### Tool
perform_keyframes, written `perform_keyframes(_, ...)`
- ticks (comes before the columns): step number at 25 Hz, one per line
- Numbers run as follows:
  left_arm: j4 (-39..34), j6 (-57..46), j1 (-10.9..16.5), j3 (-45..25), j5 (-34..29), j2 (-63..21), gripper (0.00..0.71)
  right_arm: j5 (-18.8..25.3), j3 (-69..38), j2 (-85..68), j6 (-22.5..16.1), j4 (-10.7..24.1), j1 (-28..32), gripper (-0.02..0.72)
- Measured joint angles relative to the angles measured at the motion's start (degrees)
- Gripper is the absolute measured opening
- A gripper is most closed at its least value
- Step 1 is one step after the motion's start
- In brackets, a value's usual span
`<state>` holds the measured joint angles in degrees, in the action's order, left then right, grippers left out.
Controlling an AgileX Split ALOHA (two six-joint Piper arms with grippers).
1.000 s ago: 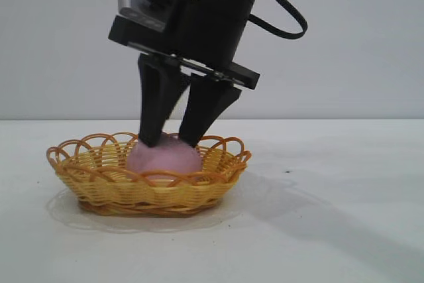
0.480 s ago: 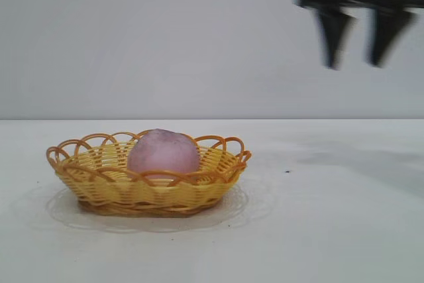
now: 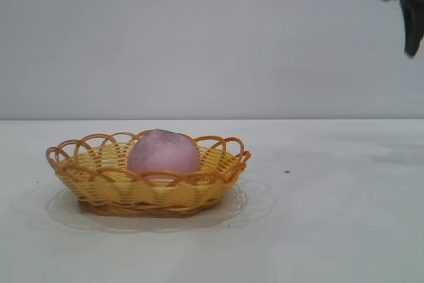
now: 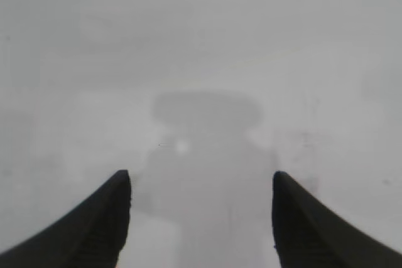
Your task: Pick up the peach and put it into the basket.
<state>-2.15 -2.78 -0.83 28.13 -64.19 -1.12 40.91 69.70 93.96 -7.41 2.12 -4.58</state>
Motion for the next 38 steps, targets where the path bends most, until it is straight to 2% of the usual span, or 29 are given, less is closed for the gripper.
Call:
perform_keyframes(3, 0.00, 0.00, 0.00, 0.00, 0.00, 0.00, 0.312, -2.18, -11.21, -12.53, 0.00, 0.00, 0.00, 0.456)
perform_keyframes(5, 0.00, 0.00, 0.00, 0.00, 0.00, 0.00, 0.312, -1.03, -18.72, -20.05, 0.00, 0.00, 0.00, 0.456)
perform_keyframes(6, 0.00, 0.00, 0.00, 0.00, 0.00, 0.00, 0.312, 0.56, -21.07, -23.86, 0.00, 0.00, 0.00, 0.456)
perform_keyframes(13, 0.00, 0.00, 0.00, 0.00, 0.00, 0.00, 0.312, 20.10, -30.24, -47.83, 0.00, 0.00, 0.00, 0.456)
perform_keyframes(17, 0.00, 0.00, 0.00, 0.00, 0.00, 0.00, 0.312, 25.95, -34.52, -63.98, 0.00, 0.00, 0.00, 0.456)
perform_keyframes(22, 0.00, 0.00, 0.00, 0.00, 0.00, 0.00, 0.312, 27.24, -39.59, -81.25, -0.46, -0.12, 0.00, 0.456)
perform_keyframes(27, 0.00, 0.00, 0.00, 0.00, 0.00, 0.00, 0.312, 24.67, -41.11, -92.70, -0.26, -0.47, 0.00, 0.456)
perform_keyframes(38, 0.00, 0.00, 0.00, 0.00, 0.00, 0.00, 0.312, 24.67, -41.15, -94.93, 0.53, -0.60, 0.00, 0.456)
